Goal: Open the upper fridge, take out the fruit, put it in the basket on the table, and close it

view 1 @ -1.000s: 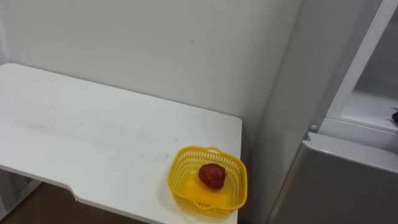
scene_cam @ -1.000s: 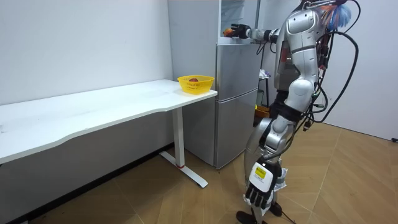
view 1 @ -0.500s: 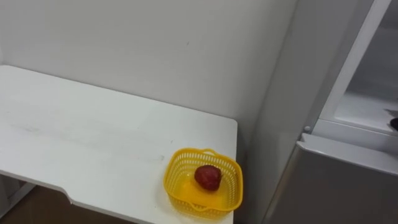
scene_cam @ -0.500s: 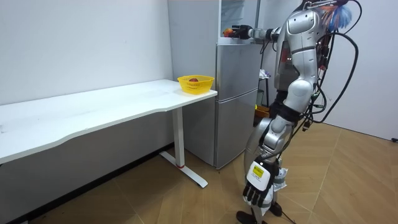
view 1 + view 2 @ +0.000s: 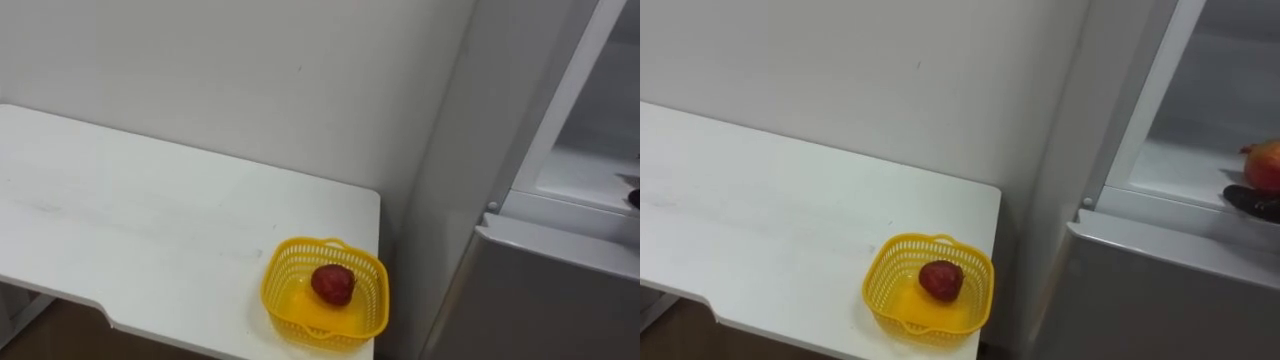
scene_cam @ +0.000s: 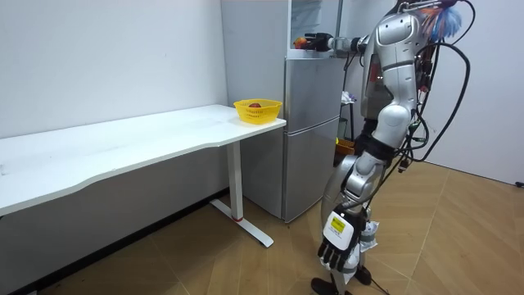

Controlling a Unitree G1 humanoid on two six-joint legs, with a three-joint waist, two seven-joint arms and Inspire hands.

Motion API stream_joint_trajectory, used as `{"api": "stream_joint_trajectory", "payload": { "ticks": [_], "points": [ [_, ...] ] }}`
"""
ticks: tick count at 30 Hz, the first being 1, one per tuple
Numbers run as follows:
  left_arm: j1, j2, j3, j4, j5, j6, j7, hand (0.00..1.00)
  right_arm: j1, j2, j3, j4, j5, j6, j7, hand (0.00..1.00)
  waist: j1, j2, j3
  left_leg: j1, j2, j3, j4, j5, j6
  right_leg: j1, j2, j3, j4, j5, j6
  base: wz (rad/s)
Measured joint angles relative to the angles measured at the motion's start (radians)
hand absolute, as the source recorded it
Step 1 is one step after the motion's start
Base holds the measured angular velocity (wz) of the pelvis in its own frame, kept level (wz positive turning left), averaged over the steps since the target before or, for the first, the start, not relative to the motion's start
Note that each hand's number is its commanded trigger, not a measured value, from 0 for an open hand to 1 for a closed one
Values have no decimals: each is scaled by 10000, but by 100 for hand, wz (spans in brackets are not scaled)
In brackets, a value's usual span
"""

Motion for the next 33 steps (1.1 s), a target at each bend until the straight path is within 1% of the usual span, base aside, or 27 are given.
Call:
{"api": "stream_joint_trajectory", "payload": {
  "ticks": [1,2,7,11,19,22,23,24,25,33],
  "points": [
    [-27,20,-1,1,-2,-1,-18,0,0,-1,0,-1,1,-6,-4,97,17,-9,24,14,6,12,-1,-1,-1,-11,9,26,0,-1,-2,0],
    [-63,45,-1,3,-2,-4,-25,0,0,-1,1,-1,0,-12,-4,100,21,-18,37,17,11,15,-1,-1,-3,-17,16,37,-2,-1,-4,0],
    [-144,169,-3,4,3,-85,-75,0,0,-21,28,14,-100,-93,-23,100,75,-38,53,8,40,61,-17,-11,-20,-41,29,47,-10,6,-19,-2],
    [-144,258,9,15,7,-85,-127,0,-1,-61,30,29,-133,-107,-31,100,198,-57,59,-36,138,192,-18,-36,-62,7,102,53,-159,88,-101,-11],
    [-136,273,9,24,8,-85,-128,0,-12,-100,25,31,-130,-113,-261,100,248,-67,60,-90,179,174,-4,-15,-109,-18,150,31,-194,114,-144,-1],
    [-129,276,10,23,8,-84,-126,0,-180,-101,23,98,-133,-101,-438,100,271,-57,59,-104,181,164,-16,-12,-114,-4,165,14,-248,119,-152,2],
    [-118,279,15,35,9,-73,-127,0,-201,-103,34,97,-148,-96,-437,71,271,-63,57,-105,185,164,-22,-16,-121,8,177,14,-280,122,-156,0],
    [-118,279,19,53,9,-70,-129,0,-201,-102,38,95,-176,-99,-436,60,270,-67,56,-105,185,166,-22,-18,-124,9,179,15,-284,124,-159,0],
    [-121,279,32,73,9,-52,-138,0,-201,-102,40,91,-269,-97,-410,0,258,-74,52,-103,186,168,-22,-21,-129,13,180,17,-287,126,-159,0],
    [-166,277,112,69,10,-16,-147,0,-200,-103,64,88,-469,-90,-341,0,241,-71,46,-73,180,166,-32,-23,-132,47,181,14,-308,127,-157,0]
  ]
}}
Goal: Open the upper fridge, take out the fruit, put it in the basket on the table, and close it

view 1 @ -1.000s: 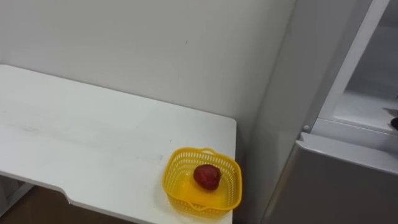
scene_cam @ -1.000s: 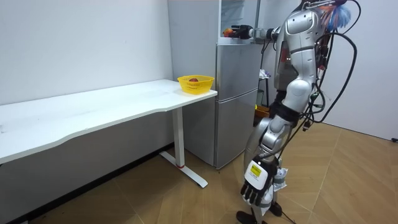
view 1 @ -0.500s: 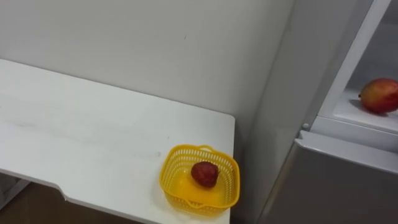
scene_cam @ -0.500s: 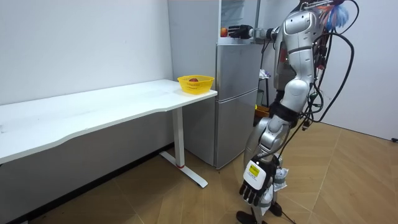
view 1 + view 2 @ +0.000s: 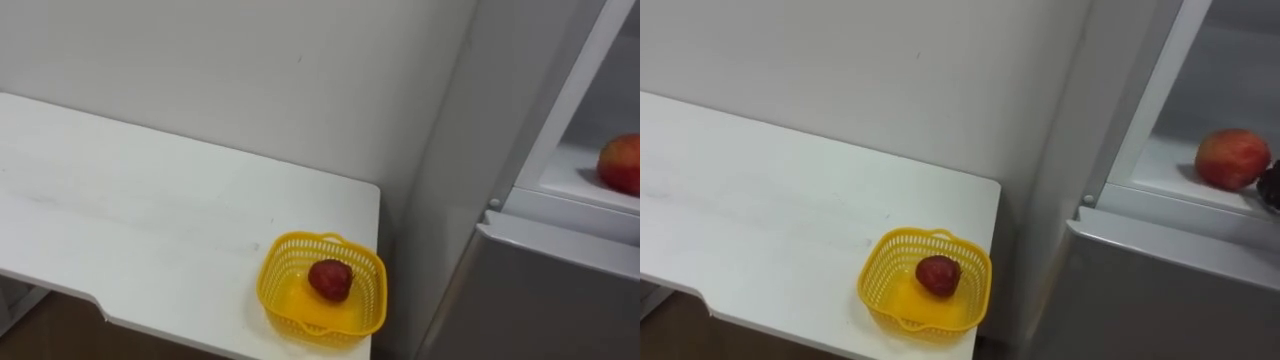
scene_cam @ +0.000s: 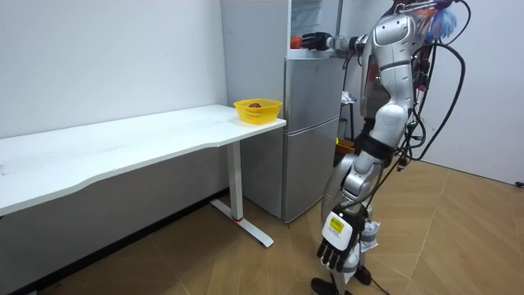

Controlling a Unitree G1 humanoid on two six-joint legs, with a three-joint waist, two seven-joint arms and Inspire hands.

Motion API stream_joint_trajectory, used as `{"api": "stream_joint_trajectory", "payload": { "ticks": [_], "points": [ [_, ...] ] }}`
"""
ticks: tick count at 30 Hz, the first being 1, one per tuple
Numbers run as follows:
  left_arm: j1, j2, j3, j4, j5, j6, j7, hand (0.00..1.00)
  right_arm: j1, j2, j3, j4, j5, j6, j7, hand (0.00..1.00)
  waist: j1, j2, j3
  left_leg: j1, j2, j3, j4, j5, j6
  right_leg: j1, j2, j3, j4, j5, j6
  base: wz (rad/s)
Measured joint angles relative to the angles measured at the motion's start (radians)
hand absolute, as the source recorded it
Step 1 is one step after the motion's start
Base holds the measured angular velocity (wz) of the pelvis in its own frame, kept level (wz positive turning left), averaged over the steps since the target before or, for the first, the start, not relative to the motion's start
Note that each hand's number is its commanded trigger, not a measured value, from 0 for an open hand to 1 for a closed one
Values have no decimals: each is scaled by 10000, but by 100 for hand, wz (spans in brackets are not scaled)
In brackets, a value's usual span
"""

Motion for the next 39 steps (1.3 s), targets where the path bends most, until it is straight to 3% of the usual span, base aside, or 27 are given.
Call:
{"api": "stream_joint_trajectory", "payload": {
  "ticks": [17,22,31,39],
  "points": [
    [-17,-115,77,-37,0,-44,237,0,-1,4,32,-748,-3,126,-342,0,-131,127,-83,346,-57,59,-456,130,-45,123,-62,42,-13,-24,8,0],
    [38,-117,101,9,6,-130,247,0,-1,4,31,-837,17,215,-219,0,-313,63,-107,576,-175,1,-665,191,-49,300,-87,22,-9,-93,39,5],
    [70,-119,461,26,-8,-190,190,0,-1,6,64,-902,39,547,507,0,-429,-369,-79,726,-184,-10,-697,215,-91,408,-106,-78,-18,-197,16,3],
    [68,-108,472,49,-5,-194,172,0,-2,12,86,-1743,88,660,804,0,-282,-409,-60,762,-182,-56,-735,215,-90,425,-148,-115,-9,-247,56,2]
  ]
}}
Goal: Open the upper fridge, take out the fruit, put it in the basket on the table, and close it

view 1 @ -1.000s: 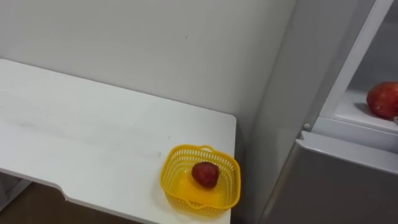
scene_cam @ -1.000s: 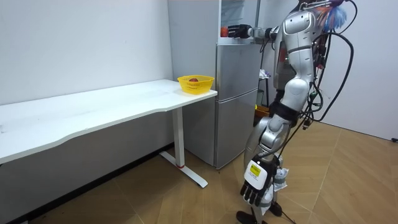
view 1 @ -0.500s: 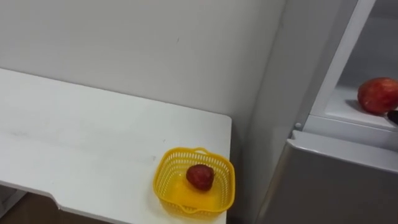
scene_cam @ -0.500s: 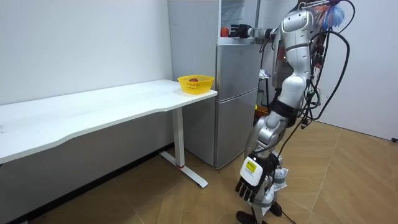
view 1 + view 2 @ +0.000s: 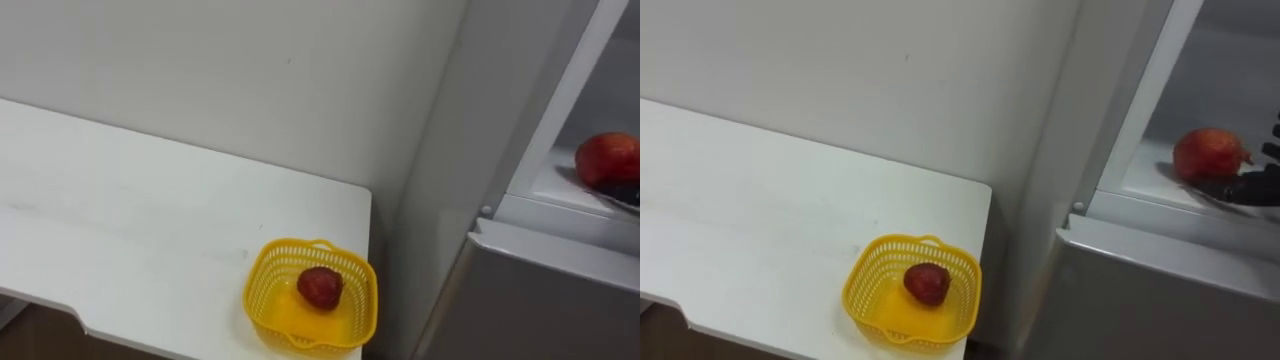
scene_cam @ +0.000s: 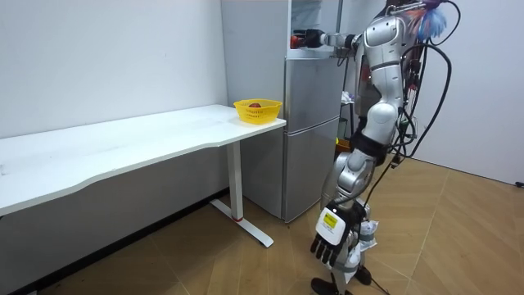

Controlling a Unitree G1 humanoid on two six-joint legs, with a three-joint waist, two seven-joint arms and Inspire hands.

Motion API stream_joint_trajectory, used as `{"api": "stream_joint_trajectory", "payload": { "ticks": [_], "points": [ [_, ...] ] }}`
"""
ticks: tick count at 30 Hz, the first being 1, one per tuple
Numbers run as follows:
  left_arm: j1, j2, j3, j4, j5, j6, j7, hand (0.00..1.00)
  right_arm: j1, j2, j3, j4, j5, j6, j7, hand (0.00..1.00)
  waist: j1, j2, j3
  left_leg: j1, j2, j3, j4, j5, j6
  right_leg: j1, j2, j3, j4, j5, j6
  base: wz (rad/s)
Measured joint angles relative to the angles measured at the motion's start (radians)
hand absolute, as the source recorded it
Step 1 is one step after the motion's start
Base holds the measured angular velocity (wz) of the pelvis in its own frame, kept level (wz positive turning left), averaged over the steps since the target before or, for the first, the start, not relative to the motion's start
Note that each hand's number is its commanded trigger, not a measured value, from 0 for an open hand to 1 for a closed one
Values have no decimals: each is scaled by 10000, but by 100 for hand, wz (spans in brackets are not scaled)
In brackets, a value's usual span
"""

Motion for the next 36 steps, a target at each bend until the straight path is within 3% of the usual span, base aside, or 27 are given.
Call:
{"api": "stream_joint_trajectory", "payload": {
  "ticks": [15,27,36],
  "points": [
    [-3,0,2,58,3,0,-177,0,0,0,1,-479,81,0,400,0,19,-31,-21,-78,-12,-133,62,0,-1,25,-9,-169,-2,-24,-7,3],
    [7,-1,91,251,7,-4,-215,0,1,0,0,-152,73,3,411,0,23,40,26,-93,-8,-133,61,-4,-6,22,8,-170,-23,-23,-8,0],
    [-48,-5,441,257,1,-210,-220,0,0,-1,0,359,59,2,533,0,60,39,15,-105,-9,-144,57,-7,-11,8,25,-123,-20,-23,-9,0]
  ]
}}
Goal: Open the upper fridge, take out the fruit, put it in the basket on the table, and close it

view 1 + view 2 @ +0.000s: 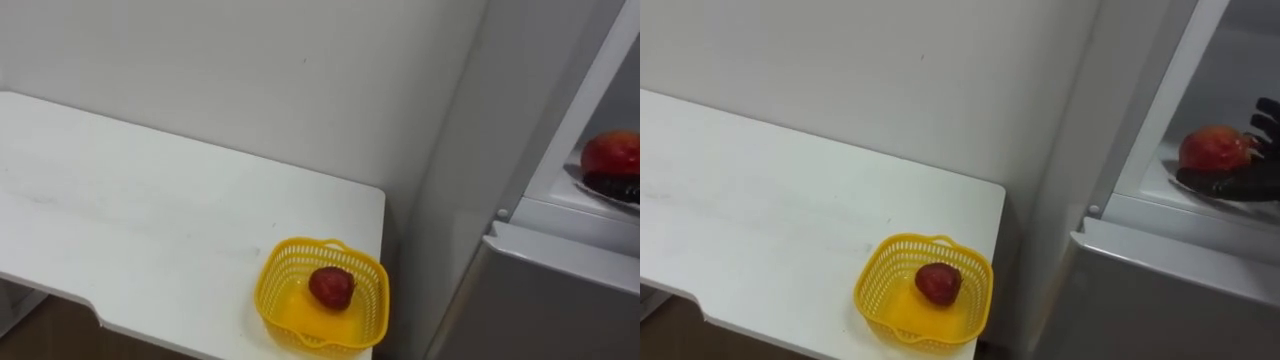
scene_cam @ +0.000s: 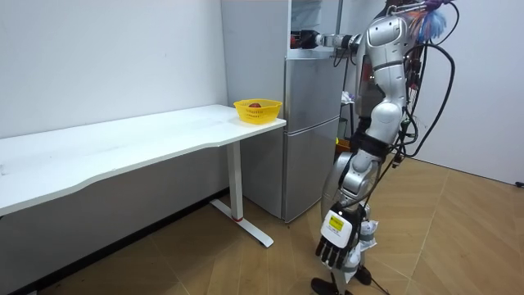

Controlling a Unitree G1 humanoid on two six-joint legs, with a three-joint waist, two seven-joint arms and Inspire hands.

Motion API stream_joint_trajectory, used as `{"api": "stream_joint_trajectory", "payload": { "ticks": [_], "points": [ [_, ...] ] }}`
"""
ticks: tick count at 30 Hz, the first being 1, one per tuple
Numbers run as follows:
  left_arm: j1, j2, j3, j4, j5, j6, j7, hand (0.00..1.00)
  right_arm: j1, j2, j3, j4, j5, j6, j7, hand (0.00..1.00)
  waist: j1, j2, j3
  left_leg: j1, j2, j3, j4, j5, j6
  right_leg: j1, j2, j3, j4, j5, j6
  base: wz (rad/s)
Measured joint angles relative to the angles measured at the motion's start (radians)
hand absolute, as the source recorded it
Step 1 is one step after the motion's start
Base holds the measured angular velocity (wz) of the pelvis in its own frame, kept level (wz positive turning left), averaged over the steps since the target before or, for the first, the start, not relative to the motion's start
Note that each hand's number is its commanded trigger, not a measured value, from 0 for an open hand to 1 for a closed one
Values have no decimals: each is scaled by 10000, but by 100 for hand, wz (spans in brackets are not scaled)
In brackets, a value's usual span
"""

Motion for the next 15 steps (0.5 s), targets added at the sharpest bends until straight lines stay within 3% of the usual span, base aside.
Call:
{"api": "stream_joint_trajectory", "payload": {
  "ticks": [15],
  "points": [
    [-5,-21,-30,14,9,16,-9,0,-13,0,-9,175,-34,-1,71,0,257,16,-22,-19,3,4,12,0,0,-18,-17,-20,20,-2,-6,0]
  ]
}}
